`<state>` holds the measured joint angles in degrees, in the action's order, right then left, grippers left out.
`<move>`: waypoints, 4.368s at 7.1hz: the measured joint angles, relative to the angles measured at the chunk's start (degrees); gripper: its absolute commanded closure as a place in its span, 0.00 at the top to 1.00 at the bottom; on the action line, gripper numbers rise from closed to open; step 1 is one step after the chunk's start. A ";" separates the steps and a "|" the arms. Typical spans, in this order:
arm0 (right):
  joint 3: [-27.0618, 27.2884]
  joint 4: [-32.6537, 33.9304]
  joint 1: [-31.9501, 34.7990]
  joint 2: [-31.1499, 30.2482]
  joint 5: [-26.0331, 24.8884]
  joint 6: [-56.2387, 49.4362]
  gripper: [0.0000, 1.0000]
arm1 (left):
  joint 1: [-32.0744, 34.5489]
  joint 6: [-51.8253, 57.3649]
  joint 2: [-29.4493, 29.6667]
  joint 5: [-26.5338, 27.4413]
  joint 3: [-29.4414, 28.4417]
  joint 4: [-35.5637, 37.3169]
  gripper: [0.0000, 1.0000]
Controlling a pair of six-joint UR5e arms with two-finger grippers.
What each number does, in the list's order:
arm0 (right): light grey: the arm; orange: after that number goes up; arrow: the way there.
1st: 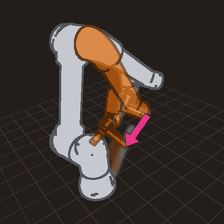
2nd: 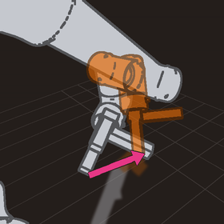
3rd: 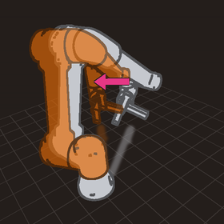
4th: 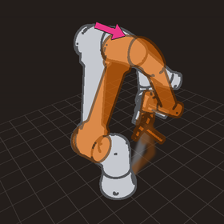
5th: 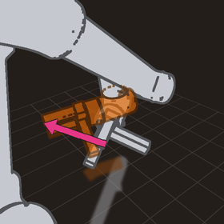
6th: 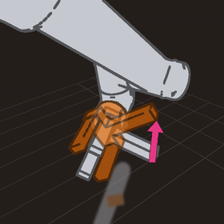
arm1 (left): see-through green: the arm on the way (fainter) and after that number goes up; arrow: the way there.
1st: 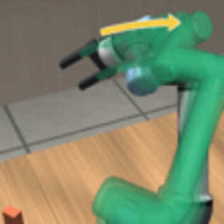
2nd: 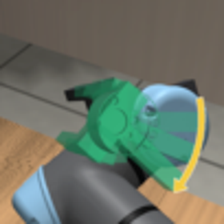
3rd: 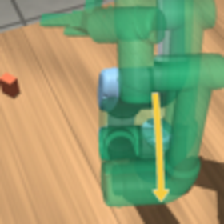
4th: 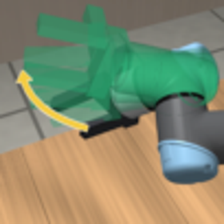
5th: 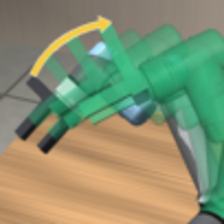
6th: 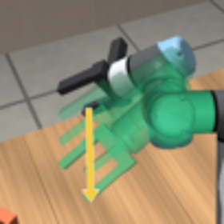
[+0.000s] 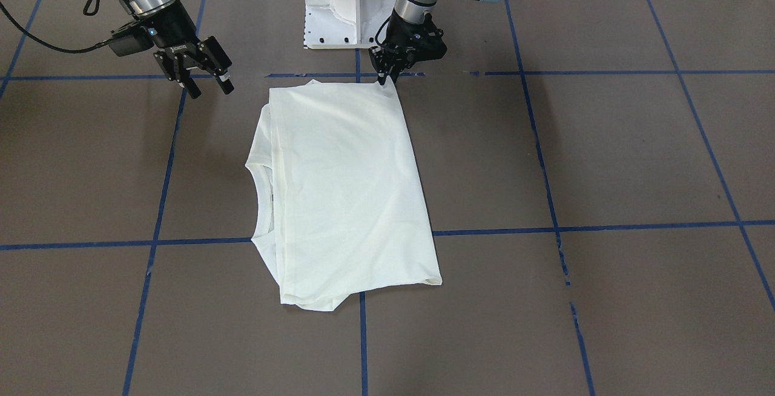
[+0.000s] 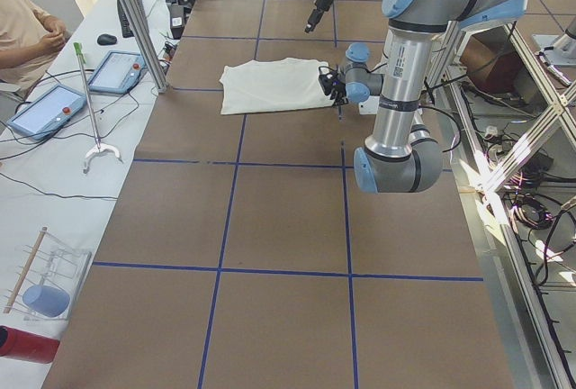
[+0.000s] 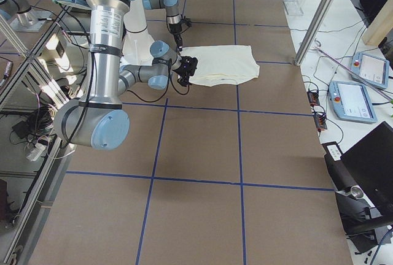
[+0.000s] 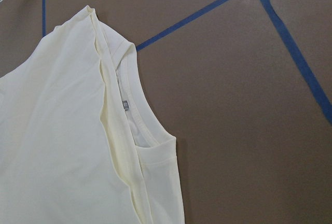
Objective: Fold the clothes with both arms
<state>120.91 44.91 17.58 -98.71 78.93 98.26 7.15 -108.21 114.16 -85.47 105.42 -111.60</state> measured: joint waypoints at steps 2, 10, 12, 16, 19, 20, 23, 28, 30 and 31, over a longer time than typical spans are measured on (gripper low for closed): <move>-0.17 0.00 -0.01 0.03 0.00 0.00 0.99 | -0.20 0.24 -0.07 0.55 0.02 0.06 0.00; -0.48 34.44 -5.08 19.25 -4.12 16.76 0.91 | 0.13 0.55 -0.06 0.83 1.64 -0.07 0.00; -2.97 36.95 -7.10 20.36 -5.45 16.79 0.90 | -0.11 0.20 0.00 0.82 2.27 -0.10 0.00; -6.20 37.26 -9.79 20.90 -8.61 16.81 0.89 | -0.38 0.03 -0.10 0.83 2.42 -0.19 0.00; -9.60 37.29 -10.43 23.09 -10.71 16.51 0.89 | -0.41 0.00 -0.17 0.83 2.50 -0.22 0.00; -9.83 37.66 -10.53 22.98 -11.00 16.32 0.89 | -0.44 -0.04 -0.24 0.85 2.51 -0.25 0.00; -9.38 40.92 -10.66 23.52 -11.20 16.11 0.54 | -0.47 -0.56 -0.39 0.92 2.51 -0.28 0.00; -9.29 41.22 -10.73 24.35 -11.34 16.55 0.03 | -0.47 -0.68 -0.27 0.91 2.67 -0.33 0.00; -9.22 41.22 -10.82 24.53 -11.71 16.83 0.00 | -0.47 -0.63 -0.25 0.92 2.86 -0.30 0.00; -9.21 41.22 -10.89 24.58 -12.15 16.88 0.00 | -0.47 -0.61 -0.22 0.92 2.91 -0.29 0.00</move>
<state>111.70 86.13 6.69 -74.13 66.78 115.14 6.68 -108.82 113.94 -84.55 108.32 -111.89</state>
